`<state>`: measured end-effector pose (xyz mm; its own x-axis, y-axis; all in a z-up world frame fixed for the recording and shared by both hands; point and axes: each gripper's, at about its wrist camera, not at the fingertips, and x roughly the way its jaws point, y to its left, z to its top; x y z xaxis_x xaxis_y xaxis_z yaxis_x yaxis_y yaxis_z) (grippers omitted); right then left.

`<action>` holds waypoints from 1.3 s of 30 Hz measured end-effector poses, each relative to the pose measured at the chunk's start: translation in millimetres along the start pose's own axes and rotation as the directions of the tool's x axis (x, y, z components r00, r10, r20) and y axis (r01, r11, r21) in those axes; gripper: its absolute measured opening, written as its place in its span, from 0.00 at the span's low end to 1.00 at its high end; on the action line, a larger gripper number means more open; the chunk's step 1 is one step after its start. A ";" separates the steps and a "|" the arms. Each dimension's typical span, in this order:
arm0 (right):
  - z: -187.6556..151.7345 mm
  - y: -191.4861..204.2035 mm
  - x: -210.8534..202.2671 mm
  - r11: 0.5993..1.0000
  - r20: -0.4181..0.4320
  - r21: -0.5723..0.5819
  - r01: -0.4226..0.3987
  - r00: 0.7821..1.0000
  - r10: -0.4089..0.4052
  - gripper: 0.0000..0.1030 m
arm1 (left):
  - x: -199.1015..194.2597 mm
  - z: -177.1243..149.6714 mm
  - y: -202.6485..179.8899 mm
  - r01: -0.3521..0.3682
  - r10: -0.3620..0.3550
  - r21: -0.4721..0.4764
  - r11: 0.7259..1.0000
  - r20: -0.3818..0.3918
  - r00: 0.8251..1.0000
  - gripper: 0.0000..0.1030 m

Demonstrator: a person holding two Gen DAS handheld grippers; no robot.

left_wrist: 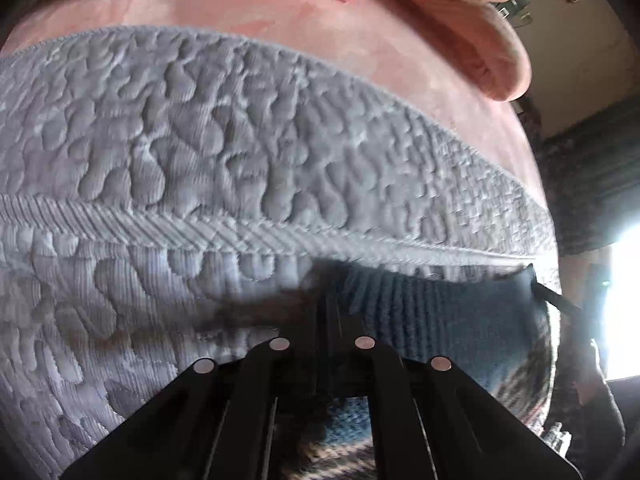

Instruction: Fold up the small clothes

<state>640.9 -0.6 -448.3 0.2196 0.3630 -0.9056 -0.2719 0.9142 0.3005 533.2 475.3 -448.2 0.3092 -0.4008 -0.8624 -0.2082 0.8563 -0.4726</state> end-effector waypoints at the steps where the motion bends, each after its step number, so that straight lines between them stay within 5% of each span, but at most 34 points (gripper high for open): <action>1: -1.4 -3.2 -2.7 1.000 0.011 0.019 -0.008 1.000 0.008 0.27 | -3.8 -1.4 2.5 0.001 -0.001 -0.024 1.000 0.011 1.000 0.05; 3: -3.0 -7.9 -14.7 0.998 0.038 0.061 -0.009 0.999 0.007 0.45 | -20.2 -6.5 3.7 -0.039 0.042 -0.044 0.998 0.063 0.997 0.07; 6: -11.0 -9.3 -45.5 0.991 0.133 0.095 -0.097 0.988 0.084 0.45 | -51.1 -24.5 -6.8 0.108 -0.103 -0.032 0.994 0.136 0.985 0.07; 8: -20.4 -4.8 -47.6 0.978 0.117 0.107 -0.179 0.979 0.166 0.42 | -51.2 -38.4 -22.5 0.200 -0.200 0.016 0.980 0.104 0.974 0.08; 12: -37.4 1.5 -22.2 0.976 0.043 0.116 -0.184 0.983 0.180 0.33 | -19.7 -54.5 -22.8 0.102 -0.102 0.010 0.995 0.011 0.995 0.08; 13: -38.4 -1.8 -19.3 0.978 0.047 0.125 -0.167 0.986 0.162 0.21 | -11.9 -56.4 -15.9 0.068 -0.068 -0.005 0.998 0.002 0.998 0.02; 16: -38.2 -10.2 -17.4 0.973 0.041 0.168 -0.158 0.987 0.153 0.07 | -12.8 -59.9 -11.7 0.075 -0.075 -0.026 0.997 0.006 0.997 0.02; 22: -66.8 -1.4 -68.2 0.948 0.109 0.163 -0.272 0.960 0.257 0.15 | -66.3 -93.4 -36.7 0.234 -0.238 0.073 0.970 0.053 0.970 0.07; 24: -81.4 -0.7 -62.2 0.956 0.073 0.156 -0.250 0.968 0.241 0.15 | -61.1 -106.5 -33.3 0.191 -0.194 0.073 0.979 0.029 0.981 0.09; 27: -93.4 -11.1 -44.5 0.972 0.035 0.154 -0.179 0.984 0.176 0.01 | -34.6 -120.0 -8.3 0.075 -0.074 0.018 0.997 -0.023 0.997 0.02; 29: -93.4 -17.8 -46.3 0.961 0.037 0.202 -0.187 0.982 0.183 0.00 | -39.2 -122.3 -3.8 0.073 -0.073 0.014 0.997 -0.014 0.997 0.02; 31: -95.6 -11.7 -64.3 0.957 0.054 0.212 -0.197 0.980 0.190 0.12 | -54.5 -129.3 -9.2 0.087 -0.088 0.019 0.996 0.009 0.996 0.04; 33: -104.9 -3.1 -85.3 0.956 0.079 0.186 -0.225 0.974 0.213 0.12 | -76.5 -146.6 -16.7 0.191 -0.192 0.045 0.981 0.030 0.981 0.06; 37: -156.5 6.8 -111.1 0.966 0.065 0.137 -0.219 0.975 0.212 0.12 | -96.0 -198.2 -14.4 0.268 -0.268 0.077 0.960 -0.004 0.963 0.08; 39: -176.2 4.7 -102.4 0.976 0.028 0.132 -0.175 0.985 0.173 0.10 | -80.5 -218.1 -2.7 0.208 -0.205 0.071 0.976 -0.048 0.978 0.08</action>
<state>452.0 -65.2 -406.9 0.1957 0.5206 -0.8311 -0.1797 0.8522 0.4915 306.5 434.3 -417.0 0.3007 -0.5825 -0.7551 -0.0736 0.7753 -0.6273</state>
